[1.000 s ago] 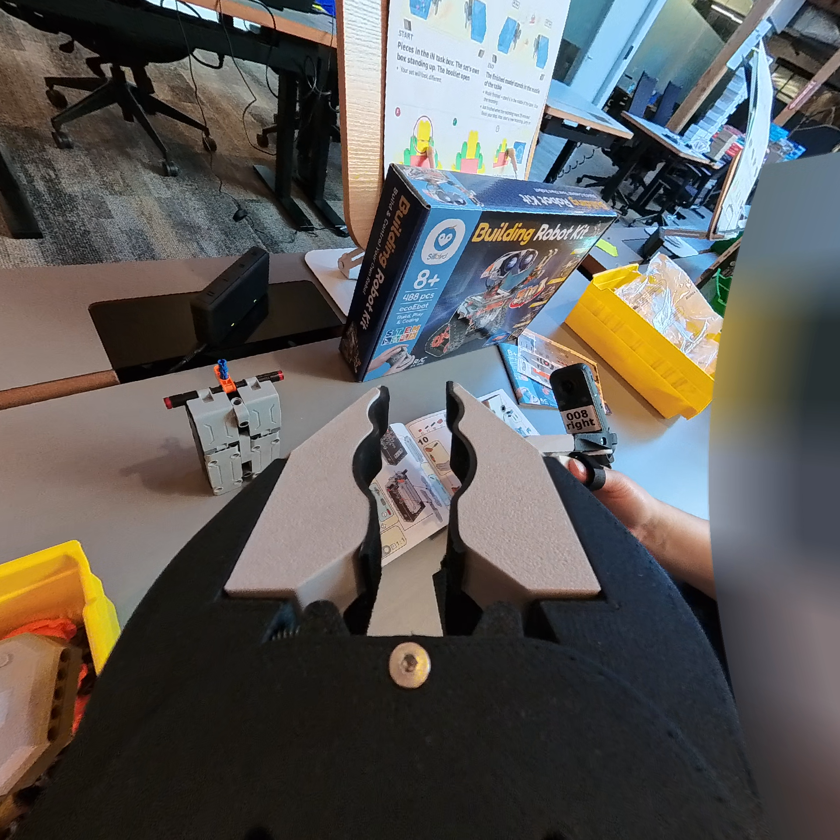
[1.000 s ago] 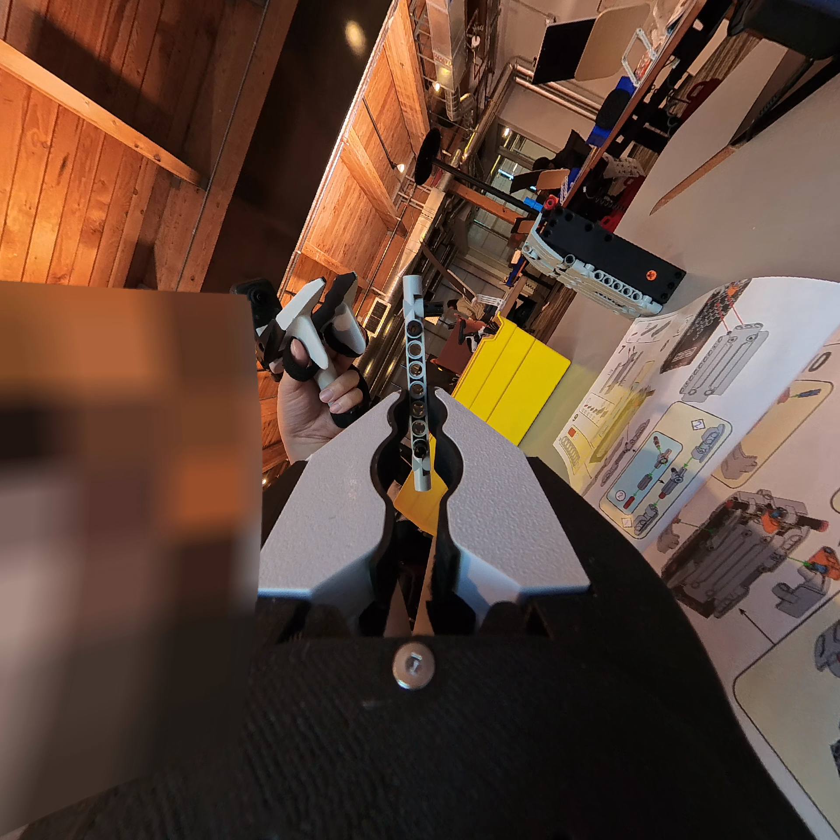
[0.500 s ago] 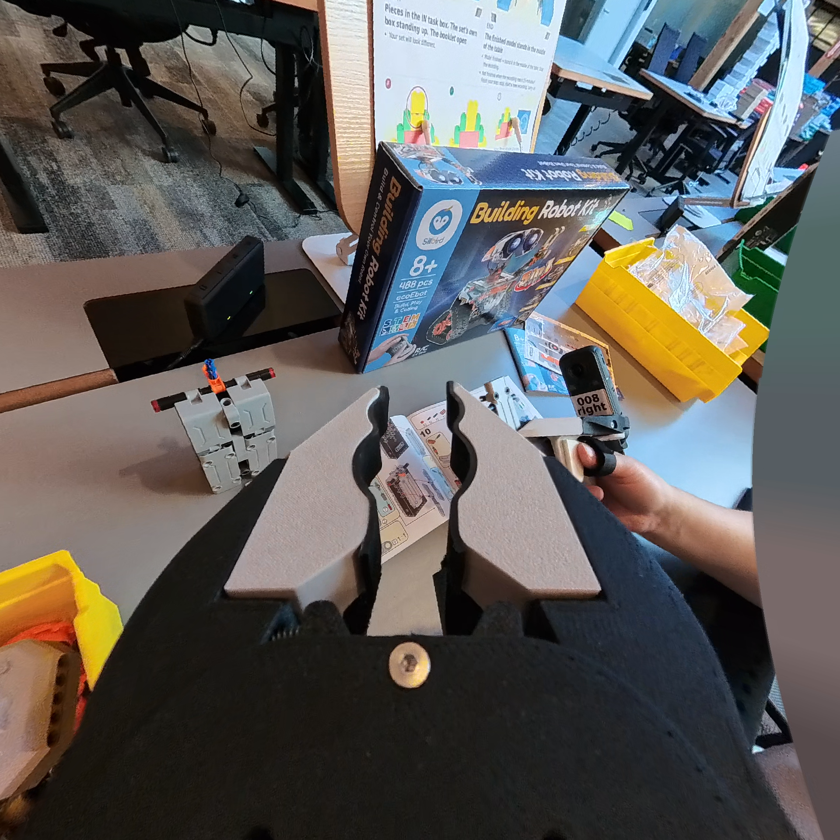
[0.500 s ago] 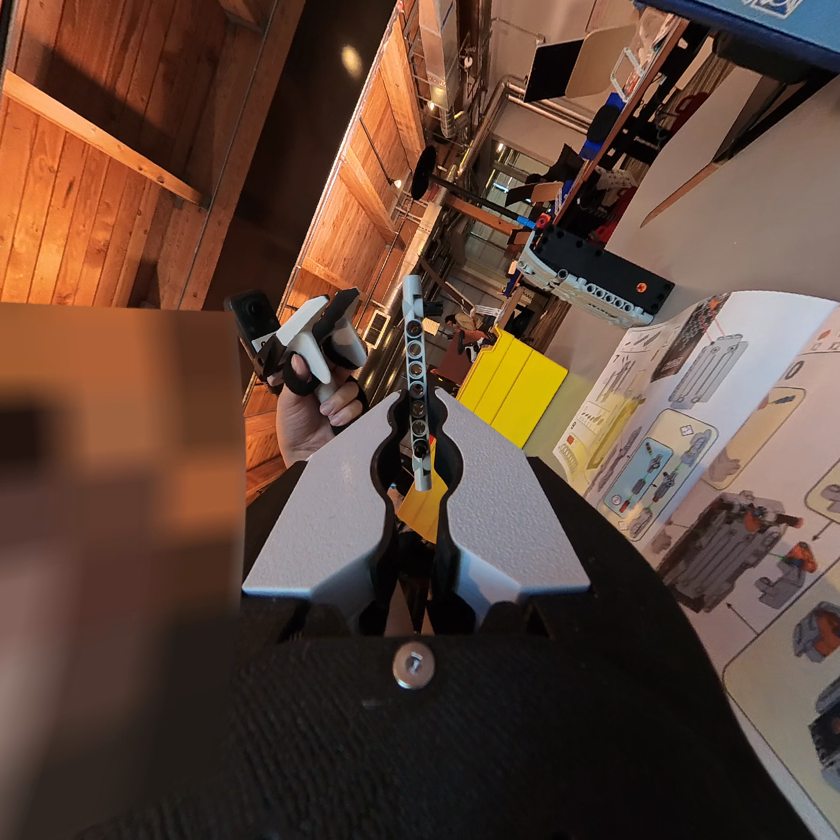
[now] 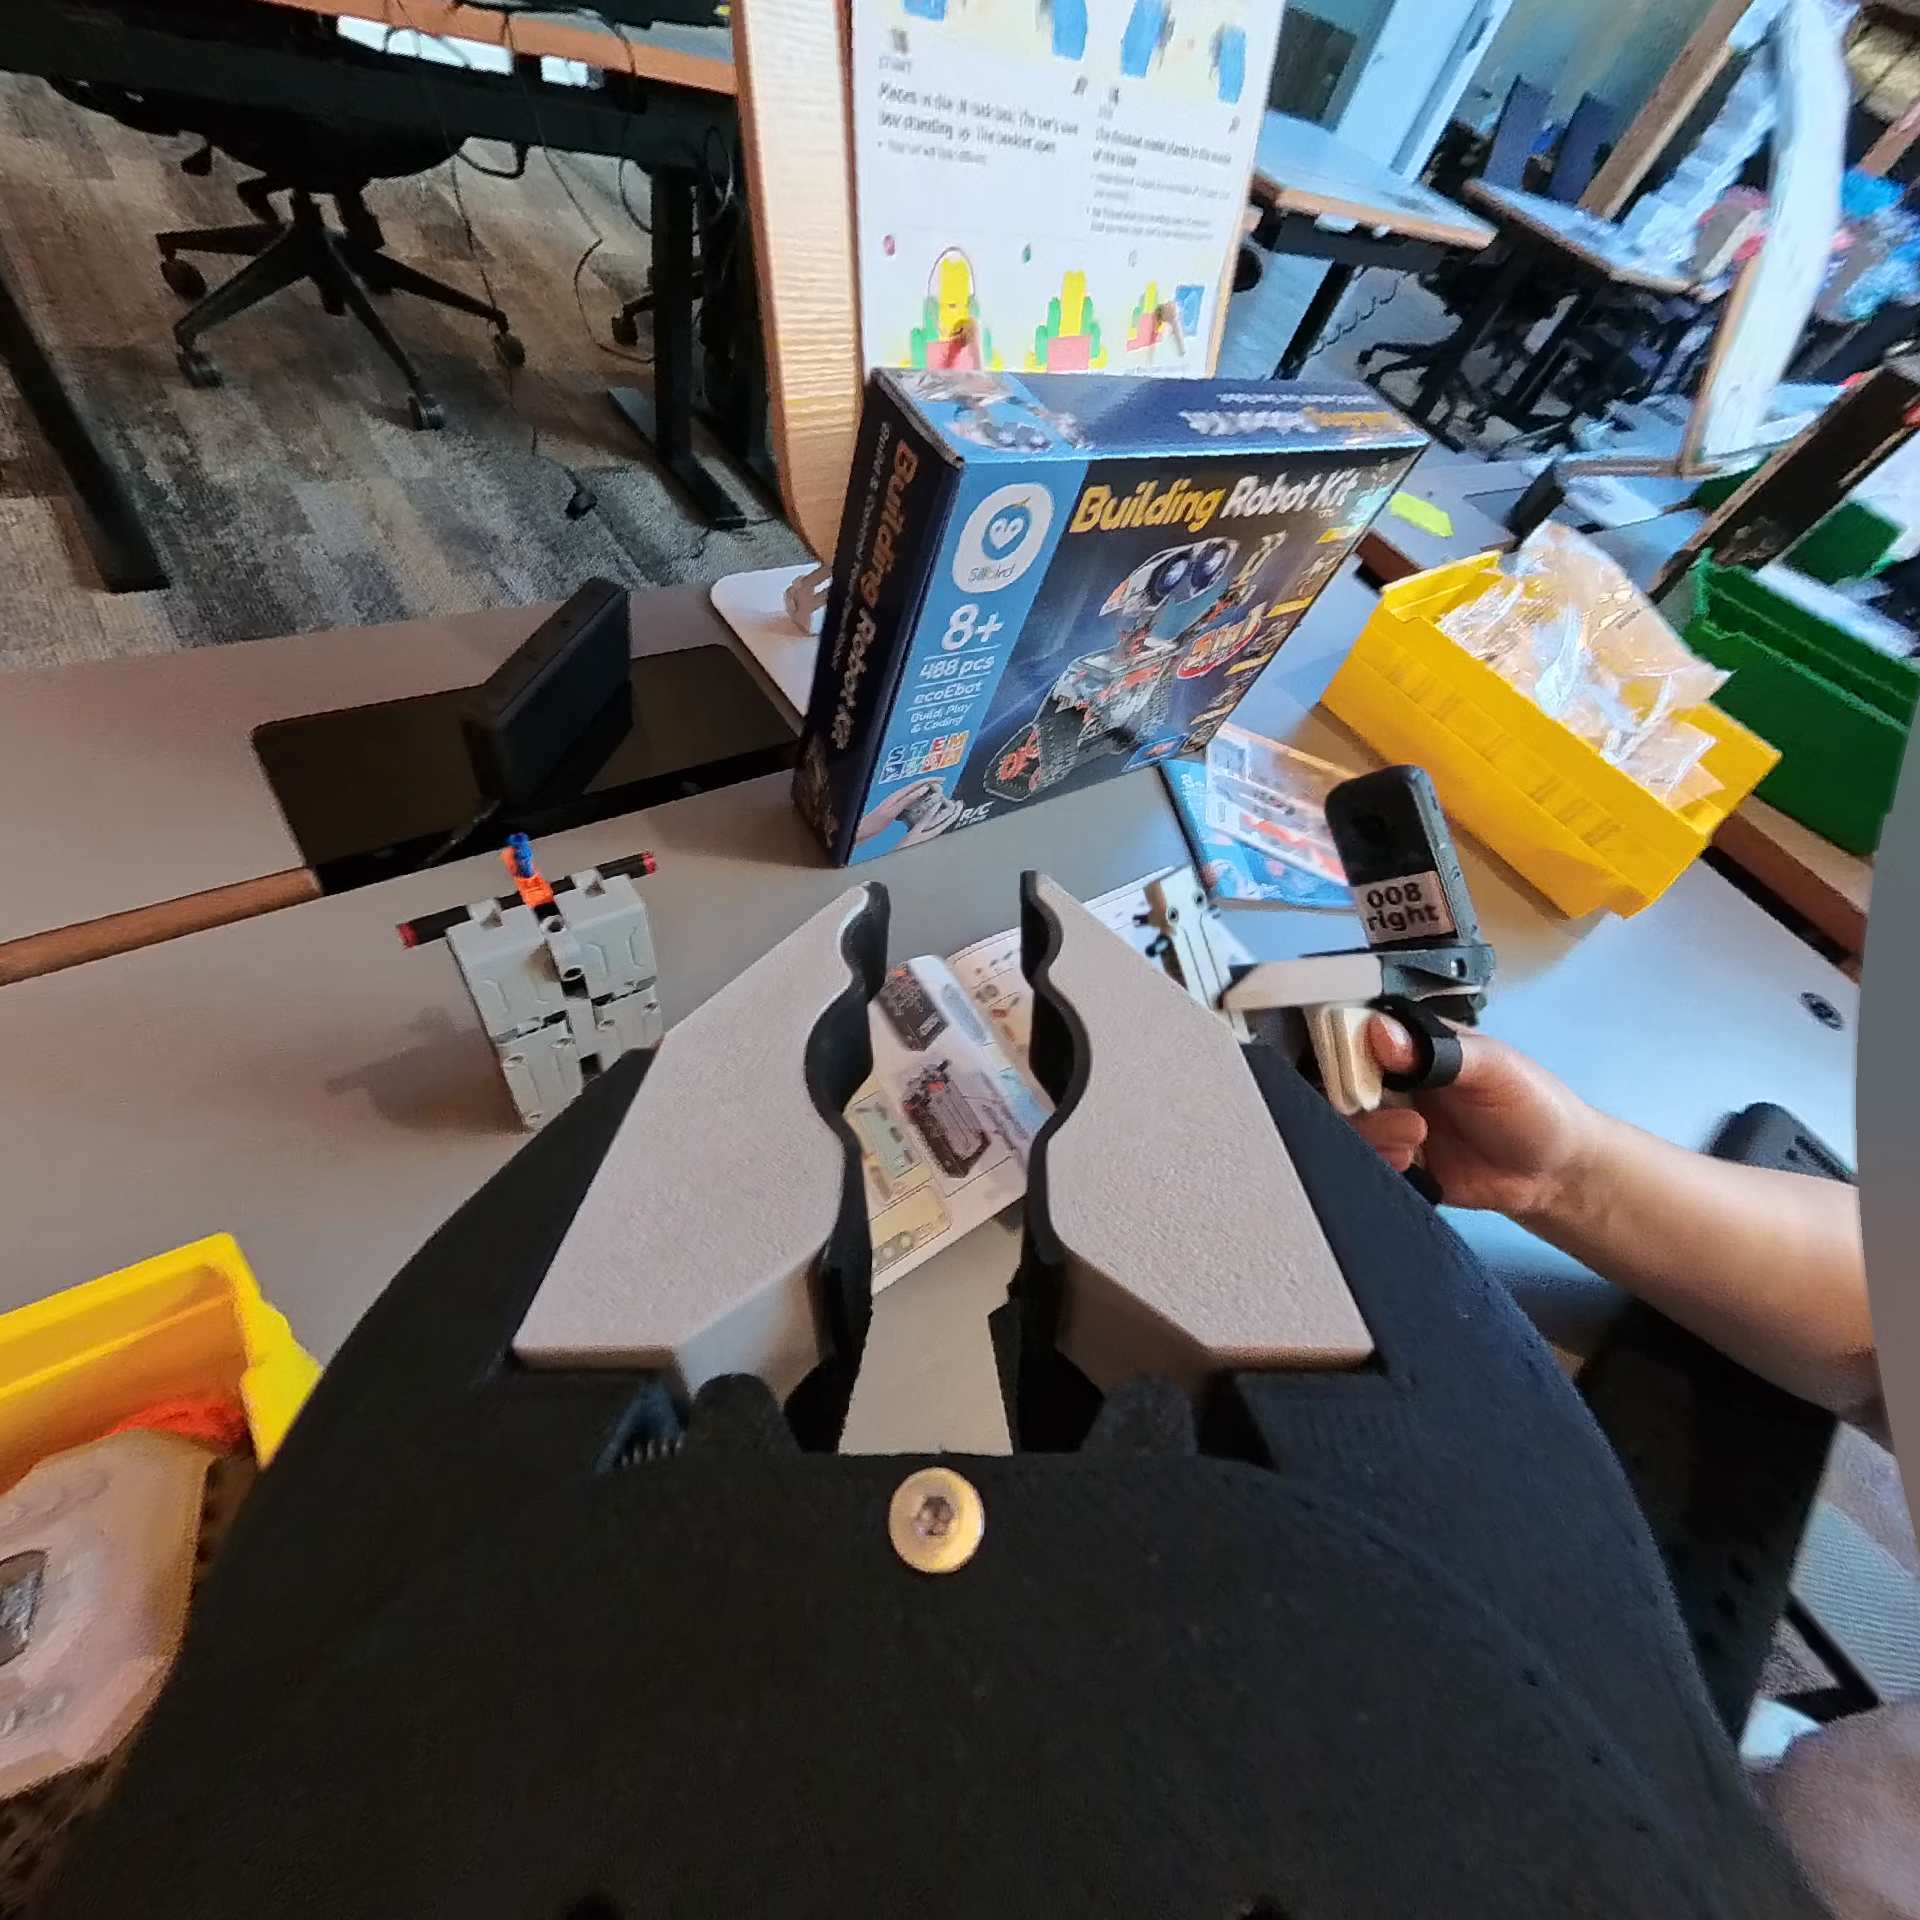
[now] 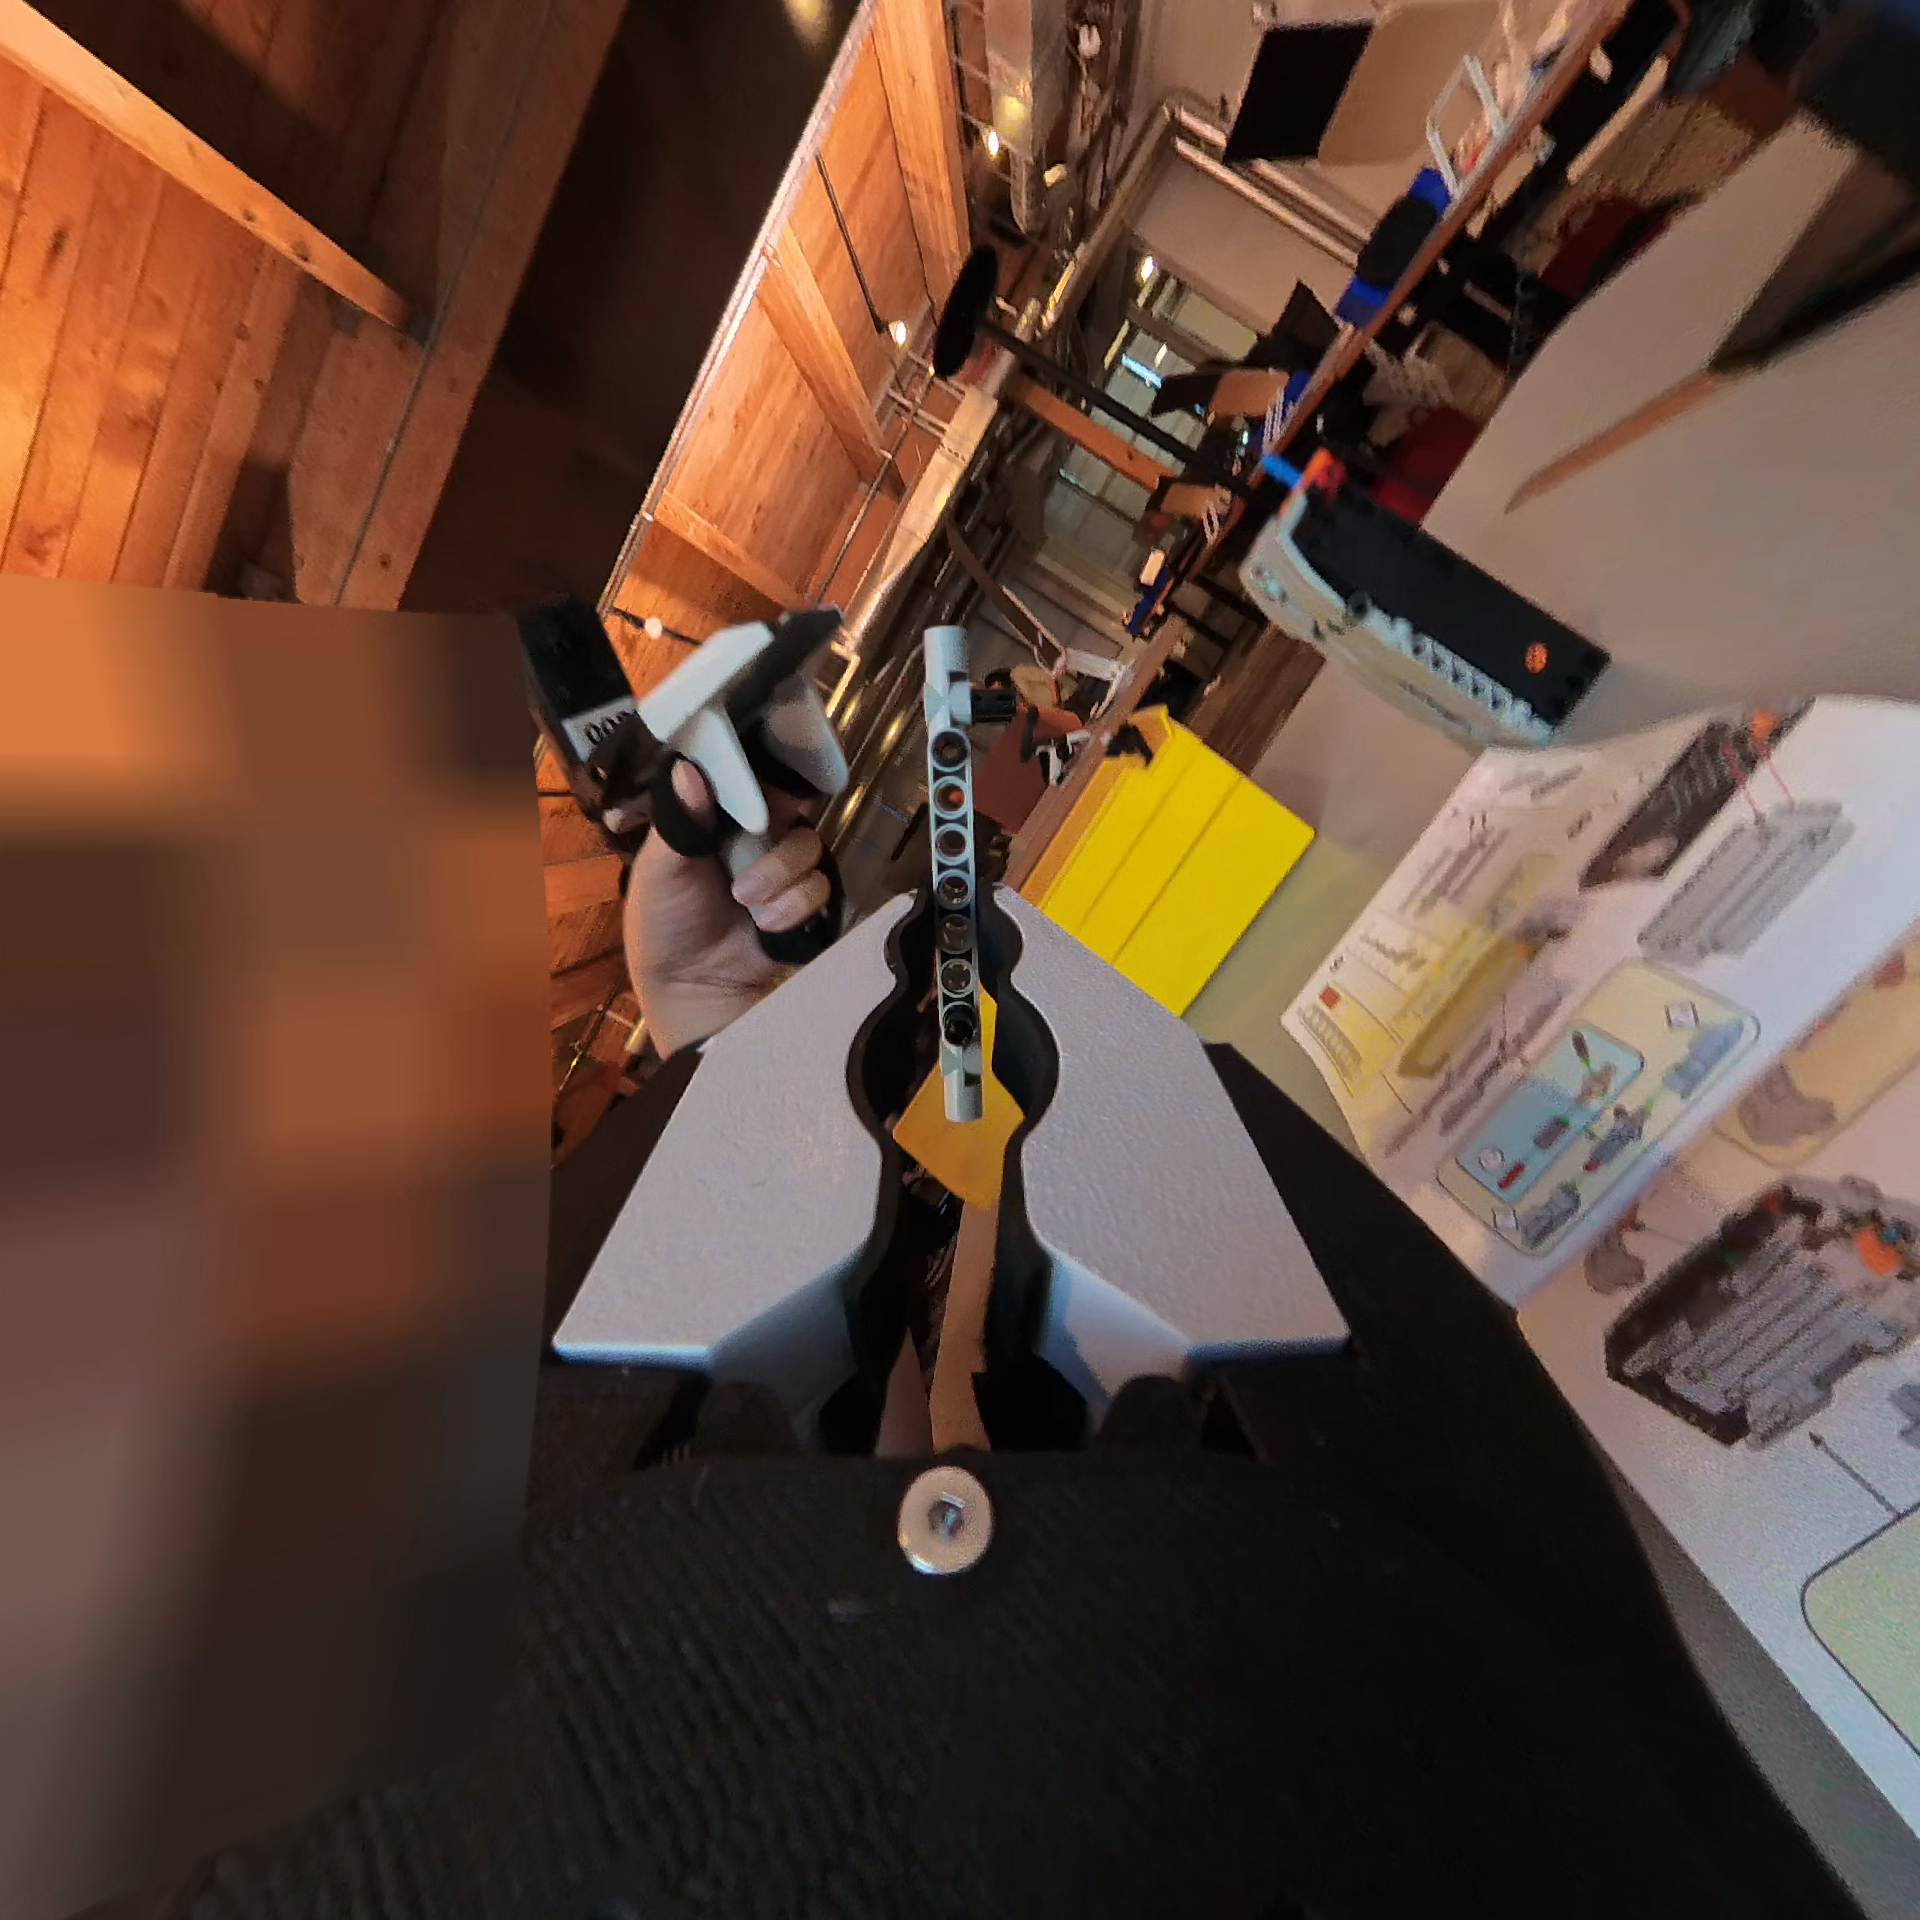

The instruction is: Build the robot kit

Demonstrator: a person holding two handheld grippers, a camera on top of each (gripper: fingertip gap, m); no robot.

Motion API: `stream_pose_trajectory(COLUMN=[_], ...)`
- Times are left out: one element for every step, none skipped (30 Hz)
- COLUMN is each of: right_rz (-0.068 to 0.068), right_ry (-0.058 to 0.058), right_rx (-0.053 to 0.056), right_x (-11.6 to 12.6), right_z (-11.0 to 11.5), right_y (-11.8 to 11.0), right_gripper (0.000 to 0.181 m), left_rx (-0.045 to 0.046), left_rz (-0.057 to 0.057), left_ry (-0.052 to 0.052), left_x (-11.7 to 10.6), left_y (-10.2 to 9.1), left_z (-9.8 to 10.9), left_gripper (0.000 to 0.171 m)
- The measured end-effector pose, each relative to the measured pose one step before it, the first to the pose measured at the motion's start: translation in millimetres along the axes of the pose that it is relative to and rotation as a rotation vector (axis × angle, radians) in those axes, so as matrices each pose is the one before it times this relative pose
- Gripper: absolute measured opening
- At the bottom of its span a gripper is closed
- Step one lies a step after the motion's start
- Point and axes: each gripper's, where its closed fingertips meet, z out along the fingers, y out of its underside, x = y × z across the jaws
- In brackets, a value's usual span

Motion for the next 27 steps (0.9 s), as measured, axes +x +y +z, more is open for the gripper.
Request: stream_pose_trajectory(right_rz=[-0.0249,-0.0324,-0.0355,-0.0347,-0.0318,-0.0277,-0.0218,-0.0094,-0.0058,-0.0055,-0.0034,-0.0121,-0.0168,-0.0173,-0.0134,-0.0055,0.0020,0.0095,0.0088,0.0050,-0.0012,-0.0044,-0.0003,-0.0005,-0.0020,-0.0007,0.0002], right_ry=[-0.0055,-0.0051,0.0033,0.0066,-0.0019,-0.0097,-0.0117,-0.0148,-0.0241,-0.0257,-0.0201,-0.0289,-0.0318,-0.0220,-0.0082,-0.0002,-0.0020,-0.0063,-0.0066,-0.0042,-0.0085,-0.0164,-0.0157,-0.0113,-0.0090,-0.0043,0.0055], right_rx=[0.0218,0.0201,0.0148,0.0150,0.0135,0.0079,0.0002,-0.0045,-0.0006,-0.0057,0.0014,0.0147,0.0051,-0.0078,-0.0049,0.0040,0.0064,0.0057,0.0019,-0.0010,-0.0056,-0.0132,-0.0201,-0.0195,-0.0199,-0.0251,-0.0322], right_x=[-5.64,-5.94,-5.52,-3.49,-4.98,-5.96,-5.46,-6.73,-8.67,-7.33,-7.08,-8.78,-9.59,-6.76,-4.69,-2.41,-1.22,-1.47,-0.27,0.53,0.16,-1.22,-1.74,-1.54,-1.75,-1.18,1.35], right_z=[-1.91,-3.56,-4.73,-3.79,-2.74,-0.24,0.31,1.23,2.66,3.41,2.53,1.24,0.98,1.14,0.03,-0.56,-1.07,-0.23,0.08,0.26,0.86,1.38,1.48,1.62,1.90,4.10,2.13], right_y=[-7.62,-8.77,-7.22,-6.45,-5.86,-3.46,-2.08,-1.03,-1.01,0.11,-0.44,-2.16,-1.17,0.64,0.79,-0.21,-0.56,-0.69,-0.11,-0.11,1.26,2.82,4.22,3.93,4.12,4.56,5.19], right_gripper=[0.005,0.005,0.006,0.005,0.006,0.006,0.006,0.006,0.006,0.006,0.006,0.006,0.006,0.006,0.006,0.006,0.006,0.006,0.006,0.006,0.006,0.006,0.006,0.006,0.006,0.006,0.006], left_rx=[0.01507,0.01278,0.01033,0.00325,-0.00491,-0.00032,0.01034,0.01458,0.01168,0.00496,-0.00286,-0.00907,-0.00963,-0.00184,0.00356,0.00131,-0.00146,-0.00288,0.01070,0.01415,0.00618,0.00045,-0.00894,-0.01880,-0.01889,-0.00859,0.01097], left_rz=[-0.0131,-0.0186,-0.0104,0.0003,0.0084,0.0191,0.0254,0.0290,0.0277,0.0220,0.0174,0.0148,0.0104,-0.0023,-0.0237,-0.0341,-0.0280,-0.0134,0.0006,0.0145,0.0258,0.0189,0.0038,-0.0105,-0.0158,-0.0153,-0.0125], left_ry=[0.0278,0.0245,0.0143,0.0085,0.0052,-0.0013,-0.0006,0.0179,0.0385,0.0437,0.0334,0.0213,0.0213,0.0330,0.0510,0.0692,0.0735,0.0501,-0.0045,-0.0433,-0.0355,-0.0158,-0.0006,0.0077,0.0157,0.0284,0.0435], left_x=[2.21,2.02,1.58,2.06,3.11,4.13,6.06,10.14,13.63,14.09,11.64,8.74,7.43,7.62,9.26,11.20,11.55,7.93,0.36,-4.24,-2.16,0.71,1.78,1.46,1.29,2.34,4.13], left_y=[-1.97,-2.08,-1.86,-0.89,-0.19,-1.65,-3.63,-4.50,-3.80,-2.61,-1.13,0.28,0.94,0.43,0.48,1.27,2.40,2.02,-0.75,-1.37,0.12,2.21,4.69,7.19,8.14,7.00,3.98], left_z=[-0.62,-0.01,0.68,1.17,1.29,0.84,0.37,0.34,0.88,1.89,2.87,3.35,3.81,4.21,4.71,4.88,4.52,3.43,1.97,1.00,0.93,1.79,2.99,3.84,4.62,4.49,3.77], left_gripper=[0.023,0.023,0.024,0.024,0.024,0.024,0.024,0.025,0.026,0.027,0.029,0.030,0.032,0.033,0.032,0.032,0.031,0.027,0.023,0.023,0.023,0.024,0.027,0.029,0.029,0.029,0.025])
